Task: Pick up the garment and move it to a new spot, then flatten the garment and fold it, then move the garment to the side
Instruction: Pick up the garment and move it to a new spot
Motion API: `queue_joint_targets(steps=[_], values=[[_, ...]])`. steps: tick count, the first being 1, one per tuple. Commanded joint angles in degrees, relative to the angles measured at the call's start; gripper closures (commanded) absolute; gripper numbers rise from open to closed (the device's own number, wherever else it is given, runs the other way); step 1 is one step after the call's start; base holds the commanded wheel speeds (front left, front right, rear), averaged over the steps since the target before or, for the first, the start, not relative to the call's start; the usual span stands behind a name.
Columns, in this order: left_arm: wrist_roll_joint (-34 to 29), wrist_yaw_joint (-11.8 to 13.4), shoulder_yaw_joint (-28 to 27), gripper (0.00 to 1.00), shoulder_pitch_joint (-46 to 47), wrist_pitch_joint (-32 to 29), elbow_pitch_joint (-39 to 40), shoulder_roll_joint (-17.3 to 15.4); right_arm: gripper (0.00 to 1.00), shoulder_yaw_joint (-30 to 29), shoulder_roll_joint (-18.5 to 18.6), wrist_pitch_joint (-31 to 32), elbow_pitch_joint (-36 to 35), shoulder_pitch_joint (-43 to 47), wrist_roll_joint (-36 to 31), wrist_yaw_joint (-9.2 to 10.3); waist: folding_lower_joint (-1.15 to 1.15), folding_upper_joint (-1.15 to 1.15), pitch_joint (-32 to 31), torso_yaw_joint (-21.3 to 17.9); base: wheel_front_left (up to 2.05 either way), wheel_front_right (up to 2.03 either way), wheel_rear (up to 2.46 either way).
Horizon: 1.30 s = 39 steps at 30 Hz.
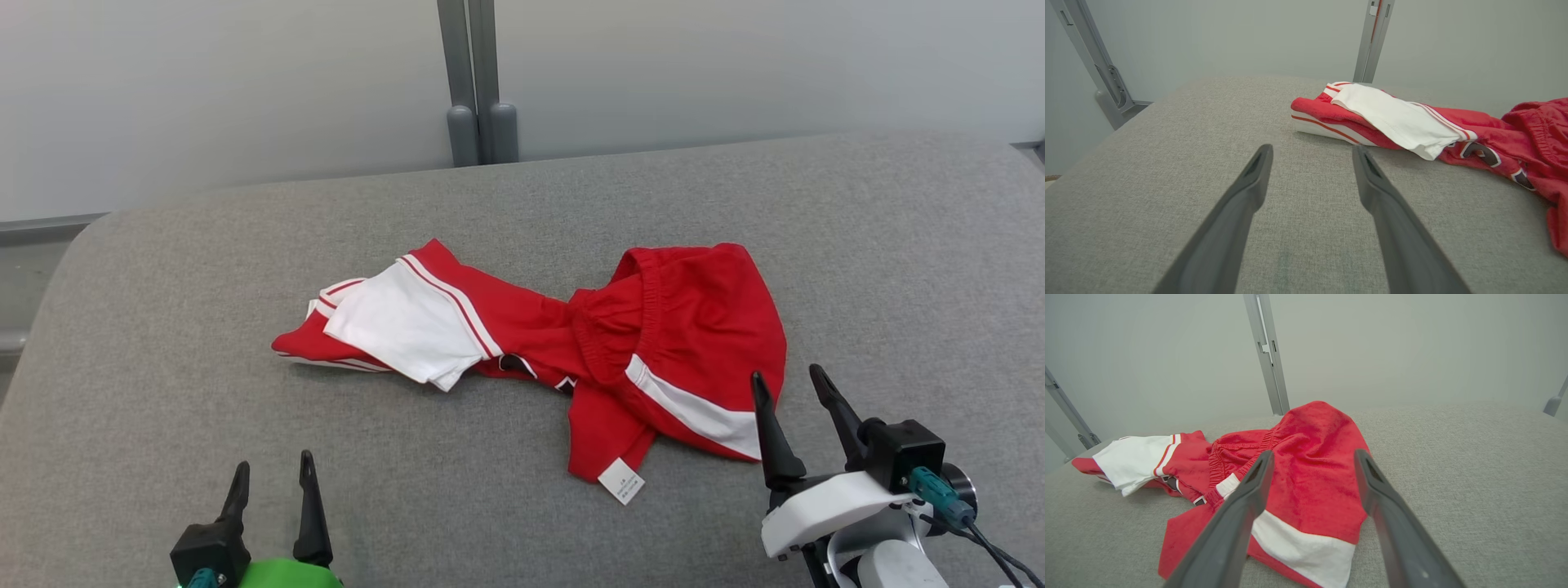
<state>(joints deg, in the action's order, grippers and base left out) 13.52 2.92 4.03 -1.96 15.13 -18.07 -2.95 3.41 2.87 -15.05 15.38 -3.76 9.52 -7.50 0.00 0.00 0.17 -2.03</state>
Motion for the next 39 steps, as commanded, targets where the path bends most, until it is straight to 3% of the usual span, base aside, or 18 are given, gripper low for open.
queue_joint_targets(steps=[1,9,19,25,32,33,34,39], values=[[0.3,-0.3,0.4,0.00,0.0,0.0,-0.4,0.0,0.00,0.2,0.1,-0.2,0.0,0.4,0.0,0.01,0.00,0.00,0.3,0.0,0.00,0.00,0.00],[3.5,-1.0,4.1,0.00,8.9,0.0,-4.8,0.0,0.00,1.6,0.1,-0.2,-1.2,-2.2,-0.5,0.01,0.00,0.00,5.4,-1.1,0.00,0.00,0.00],[7.3,0.3,5.9,0.00,24.6,0.0,-15.6,-0.1,0.00,5.1,0.1,-0.2,-2.2,-7.1,-0.6,0.01,0.00,0.00,12.2,-5.3,0.00,0.00,0.00],[7.2,1.2,4.1,0.00,31.3,0.0,-26.4,-0.1,0.00,5.1,0.1,-0.2,-1.9,-8.6,-1.1,0.01,0.00,0.00,15.1,-7.6,0.00,0.00,0.00],[7.8,0.0,4.1,0.00,36.5,-2.2,-42.8,-0.5,0.00,5.1,0.1,-0.2,-1.5,-9.1,-0.8,0.01,0.00,0.00,16.5,-9.4,0.00,0.00,0.00],[8.0,-0.3,4.2,0.55,36.8,-2.9,-44.5,-0.4,0.00,5.0,0.0,-0.2,-1.4,-9.2,-0.8,0.01,0.00,0.00,16.6,-9.4,0.00,0.00,0.00],[7.7,-0.6,4.7,1.00,37.0,-3.6,-46.4,-0.3,0.00,5.0,0.0,-0.2,-1.3,-9.2,-0.7,0.01,0.00,0.00,16.5,-9.5,0.00,0.00,0.00],[8.0,-2.2,6.0,1.00,36.9,-3.4,-51.8,0.3,0.00,4.5,0.1,-0.2,-0.5,-8.2,-0.1,0.01,0.00,0.00,14.8,-8.5,0.00,0.00,0.00]])
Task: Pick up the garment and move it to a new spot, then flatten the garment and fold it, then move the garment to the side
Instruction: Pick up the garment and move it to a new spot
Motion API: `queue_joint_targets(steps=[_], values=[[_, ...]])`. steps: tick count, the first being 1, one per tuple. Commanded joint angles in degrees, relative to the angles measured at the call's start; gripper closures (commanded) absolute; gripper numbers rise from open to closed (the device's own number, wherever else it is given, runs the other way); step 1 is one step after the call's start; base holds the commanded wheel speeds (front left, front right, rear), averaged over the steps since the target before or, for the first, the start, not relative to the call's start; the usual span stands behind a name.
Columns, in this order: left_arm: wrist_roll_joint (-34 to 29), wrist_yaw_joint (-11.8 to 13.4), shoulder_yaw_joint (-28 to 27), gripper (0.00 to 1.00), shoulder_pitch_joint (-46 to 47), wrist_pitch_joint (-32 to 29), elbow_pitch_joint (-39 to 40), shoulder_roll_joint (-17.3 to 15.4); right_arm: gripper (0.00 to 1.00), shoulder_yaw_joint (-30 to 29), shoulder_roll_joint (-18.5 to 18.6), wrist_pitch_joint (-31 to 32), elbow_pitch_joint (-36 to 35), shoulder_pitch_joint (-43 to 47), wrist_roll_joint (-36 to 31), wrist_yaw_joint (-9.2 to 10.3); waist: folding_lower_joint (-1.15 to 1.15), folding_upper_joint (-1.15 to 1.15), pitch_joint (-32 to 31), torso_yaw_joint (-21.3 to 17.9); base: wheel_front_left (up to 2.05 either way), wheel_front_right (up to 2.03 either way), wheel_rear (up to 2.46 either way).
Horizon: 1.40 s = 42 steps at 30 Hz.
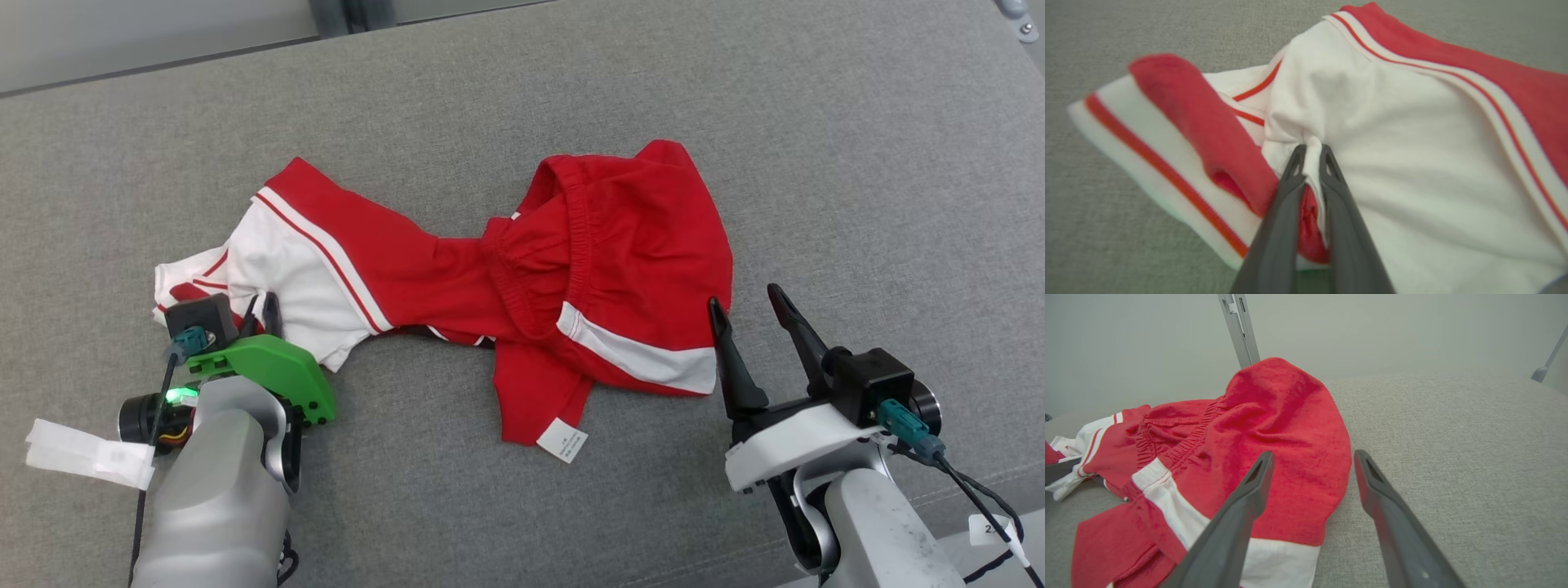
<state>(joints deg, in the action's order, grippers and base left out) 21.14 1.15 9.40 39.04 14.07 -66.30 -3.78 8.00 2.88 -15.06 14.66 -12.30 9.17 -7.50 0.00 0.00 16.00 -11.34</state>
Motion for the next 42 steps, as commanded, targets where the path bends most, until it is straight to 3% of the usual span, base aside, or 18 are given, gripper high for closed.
queue_joint_targets(steps=[1,5,9,18,23,33,38,42], values=[[0.5,-0.7,0.8,1.00,-4.1,-1.9,-3.8,1.2,0.00,-0.1,0.0,-0.2,0.3,0.5,0.4,0.01,0.00,0.00,-1.5,1.1,0.00,0.00,0.00],[1.5,-0.9,0.2,1.00,-3.3,0.2,-2.3,0.9,0.00,-0.1,0.0,-0.2,0.7,1.2,0.8,0.01,0.00,0.00,-3.9,2.8,0.00,0.00,0.00],[1.8,-0.4,-1.5,1.00,-1.3,1.1,4.2,-0.1,0.00,-0.9,0.1,-0.2,0.8,2.2,1.3,0.01,0.00,0.00,-6.4,5.5,0.00,0.00,0.00],[-3.0,0.9,-5.2,1.00,-1.3,1.2,23.3,-6.6,0.00,-1.9,0.1,-0.2,0.8,4.6,2.9,0.00,0.00,0.00,-10.0,11.4,0.00,0.00,0.00],[-4.3,0.2,-6.1,1.00,0.5,1.2,28.9,-10.3,0.00,-2.5,0.1,-0.2,0.5,5.4,3.6,0.01,0.00,0.00,-10.6,13.9,0.00,0.00,0.00],[-5.3,1.5,-8.5,1.00,3.5,-4.1,36.6,-19.1,0.00,-2.7,0.1,-0.2,-0.1,4.7,4.3,0.01,0.00,0.00,-9.1,15.8,0.00,0.00,0.00],[-4.3,2.5,-9.2,1.00,0.9,-5.9,37.2,-19.8,0.00,-2.8,0.1,-0.2,-0.3,4.2,3.9,0.01,0.00,0.00,-7.9,15.4,0.00,0.00,0.00],[-2.4,2.4,-9.1,1.00,-2.1,-5.4,34.3,-17.1,0.00,-2.7,0.1,-0.2,-0.3,3.5,3.5,0.01,0.00,0.00,-6.8,14.7,0.00,0.00,0.00]])
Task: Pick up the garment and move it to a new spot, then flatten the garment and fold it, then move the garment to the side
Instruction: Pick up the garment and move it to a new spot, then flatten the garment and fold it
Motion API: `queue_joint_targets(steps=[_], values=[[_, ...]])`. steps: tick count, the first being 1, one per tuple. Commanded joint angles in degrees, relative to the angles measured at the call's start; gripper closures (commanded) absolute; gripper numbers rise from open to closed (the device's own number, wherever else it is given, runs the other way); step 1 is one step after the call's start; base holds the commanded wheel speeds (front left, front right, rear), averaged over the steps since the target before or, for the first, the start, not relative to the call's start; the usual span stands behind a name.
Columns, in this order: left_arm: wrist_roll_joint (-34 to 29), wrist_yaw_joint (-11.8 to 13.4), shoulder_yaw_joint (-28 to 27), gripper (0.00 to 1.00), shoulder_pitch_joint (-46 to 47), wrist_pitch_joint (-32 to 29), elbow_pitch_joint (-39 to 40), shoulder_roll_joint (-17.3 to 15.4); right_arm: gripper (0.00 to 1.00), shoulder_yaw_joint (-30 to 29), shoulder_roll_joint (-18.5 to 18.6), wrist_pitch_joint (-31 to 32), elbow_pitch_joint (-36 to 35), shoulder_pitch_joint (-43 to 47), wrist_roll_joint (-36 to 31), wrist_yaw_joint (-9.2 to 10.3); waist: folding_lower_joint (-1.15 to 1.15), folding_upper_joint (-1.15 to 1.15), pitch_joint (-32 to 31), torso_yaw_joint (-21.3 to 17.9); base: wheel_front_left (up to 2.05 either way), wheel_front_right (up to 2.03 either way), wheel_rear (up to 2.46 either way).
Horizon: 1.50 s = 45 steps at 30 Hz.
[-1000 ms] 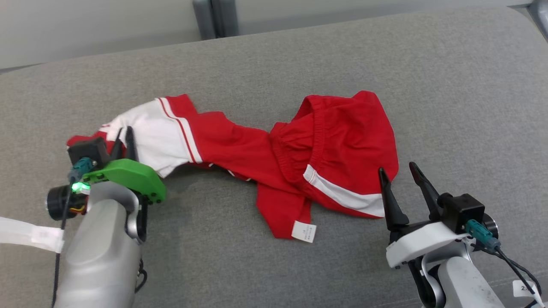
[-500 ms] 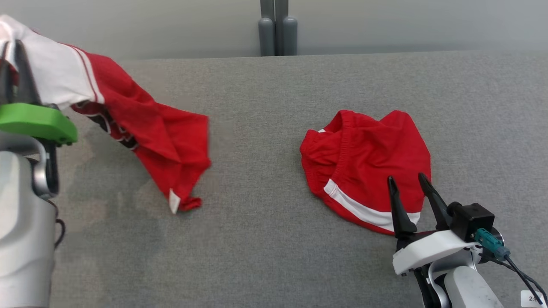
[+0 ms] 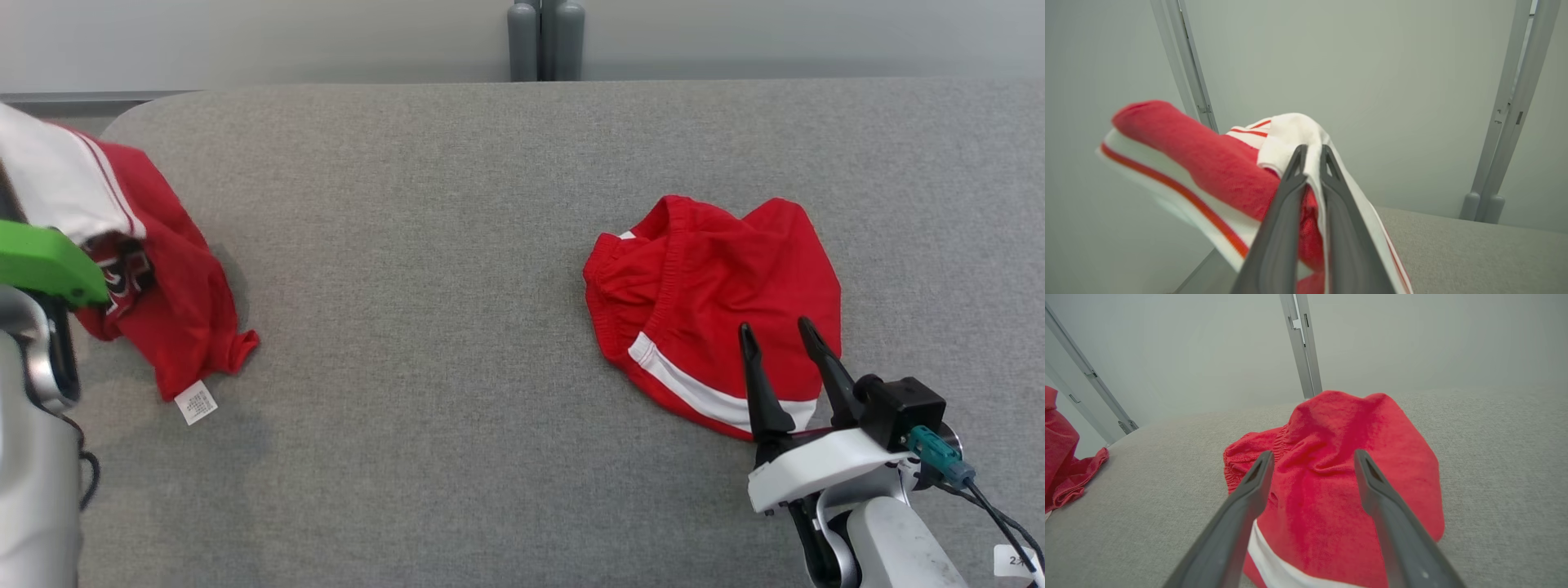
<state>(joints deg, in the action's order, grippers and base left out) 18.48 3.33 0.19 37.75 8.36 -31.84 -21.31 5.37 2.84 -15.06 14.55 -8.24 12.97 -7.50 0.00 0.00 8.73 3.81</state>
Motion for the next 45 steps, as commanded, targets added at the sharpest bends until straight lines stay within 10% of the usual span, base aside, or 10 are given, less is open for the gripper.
queue_joint_targets(steps=[1,2,3,14,27,45], values=[[0.8,0.5,0.0,1.00,-1.6,0.5,-1.4,1.1,0.00,0.0,0.1,-0.2,-0.2,-0.7,-0.4,0.01,0.00,0.00,0.7,-0.6,0.00,0.00,0.00],[1.0,0.8,0.0,0.31,-2.5,1.0,-3.1,1.7,0.00,0.0,0.1,-0.2,-0.1,-0.8,-0.5,0.01,0.00,0.00,1.0,-0.8,0.00,0.00,0.00],[1.7,1.0,-0.3,0.00,-3.0,1.6,-4.5,2.5,0.00,0.1,0.1,-0.2,-0.1,-1.0,-0.7,0.01,0.00,0.00,1.2,-1.0,0.00,0.00,0.00],[2.4,1.4,-0.9,0.00,-6.8,6.8,-15.0,9.4,0.00,-0.8,0.1,-0.2,-0.2,-1.8,-1.9,0.00,0.00,0.00,1.7,-2.5,0.00,0.00,0.00],[-4.3,-0.4,-3.0,0.00,-18.6,6.8,-1.7,16.7,0.00,-3.4,0.2,-0.2,-0.3,1.2,-3.1,0.01,0.00,0.00,-2.9,-5.3,0.00,0.00,0.00],[-5.9,-2.6,3.7,0.00,-37.1,6.8,8.7,18.4,0.00,-2.2,0.1,-0.2,1.7,6.6,-4.1,0.01,0.00,0.00,-9.1,-8.3,0.00,0.00,0.00]])
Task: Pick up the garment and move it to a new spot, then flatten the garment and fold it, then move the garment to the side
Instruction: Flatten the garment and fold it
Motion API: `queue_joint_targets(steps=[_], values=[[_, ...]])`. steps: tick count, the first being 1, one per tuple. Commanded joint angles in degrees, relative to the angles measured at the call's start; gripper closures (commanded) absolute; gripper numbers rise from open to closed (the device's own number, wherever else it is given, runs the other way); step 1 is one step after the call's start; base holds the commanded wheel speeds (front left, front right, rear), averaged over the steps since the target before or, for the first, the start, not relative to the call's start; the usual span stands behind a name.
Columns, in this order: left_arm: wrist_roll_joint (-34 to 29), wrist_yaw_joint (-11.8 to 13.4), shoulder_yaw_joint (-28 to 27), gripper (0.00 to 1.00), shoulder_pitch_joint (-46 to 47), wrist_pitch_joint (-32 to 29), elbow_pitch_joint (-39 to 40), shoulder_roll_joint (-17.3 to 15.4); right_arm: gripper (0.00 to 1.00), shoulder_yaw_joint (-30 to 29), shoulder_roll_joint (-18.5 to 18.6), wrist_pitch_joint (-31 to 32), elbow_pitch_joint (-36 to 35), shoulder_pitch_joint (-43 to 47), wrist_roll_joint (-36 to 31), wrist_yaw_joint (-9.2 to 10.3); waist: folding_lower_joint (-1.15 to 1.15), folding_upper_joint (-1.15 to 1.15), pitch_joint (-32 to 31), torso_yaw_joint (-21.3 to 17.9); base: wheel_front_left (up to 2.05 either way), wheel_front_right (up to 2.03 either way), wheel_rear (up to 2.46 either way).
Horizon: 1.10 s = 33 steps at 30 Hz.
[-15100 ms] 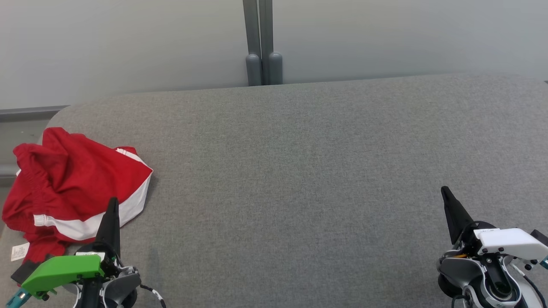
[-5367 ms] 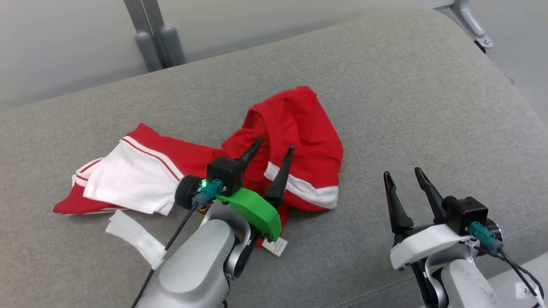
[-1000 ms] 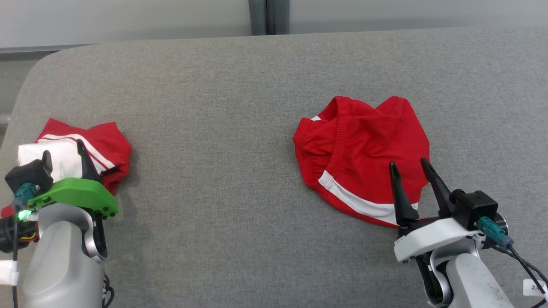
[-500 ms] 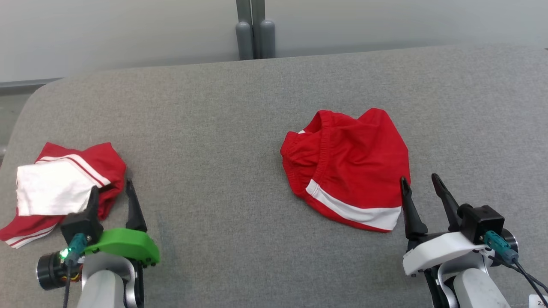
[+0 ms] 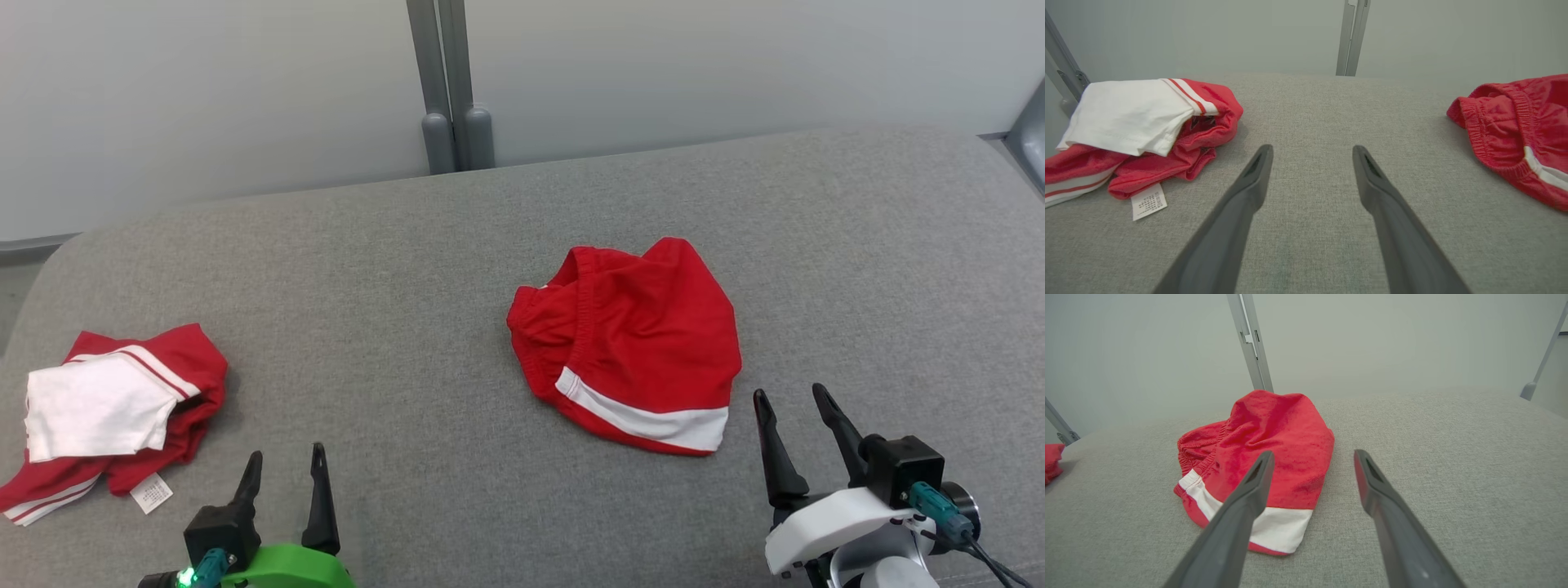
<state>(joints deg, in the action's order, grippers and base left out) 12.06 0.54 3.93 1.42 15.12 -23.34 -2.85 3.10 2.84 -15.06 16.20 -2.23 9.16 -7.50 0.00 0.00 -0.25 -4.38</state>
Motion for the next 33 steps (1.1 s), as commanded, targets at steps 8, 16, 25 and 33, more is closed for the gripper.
queue_joint_targets(steps=[8,16,25,33], values=[[0.9,-1.0,4.1,0.00,0.5,0.0,0.3,-0.1,0.00,0.7,0.1,-0.2,0.2,-0.6,0.2,0.01,0.00,0.00,1.0,-0.5,0.00,0.00,0.00],[7.4,-4.9,16.2,0.00,8.4,0.0,0.2,-0.1,0.00,1.9,0.1,-0.2,-0.5,-3.5,0.5,0.01,0.00,0.00,7.0,-4.4,0.00,0.00,0.00],[8.7,-7.1,26.8,0.00,18.0,0.0,-5.9,-0.2,0.00,2.1,0.1,-0.2,-0.7,-6.2,2.0,0.01,0.00,0.00,12.7,-10.6,0.00,0.00,0.00],[7.4,-5.4,25.9,0.00,22.1,0.0,-10.4,-0.2,0.00,2.6,0.1,-0.2,-1.2,-7.8,3.2,0.01,0.00,0.00,15.9,-14.0,0.00,0.00,0.00]])
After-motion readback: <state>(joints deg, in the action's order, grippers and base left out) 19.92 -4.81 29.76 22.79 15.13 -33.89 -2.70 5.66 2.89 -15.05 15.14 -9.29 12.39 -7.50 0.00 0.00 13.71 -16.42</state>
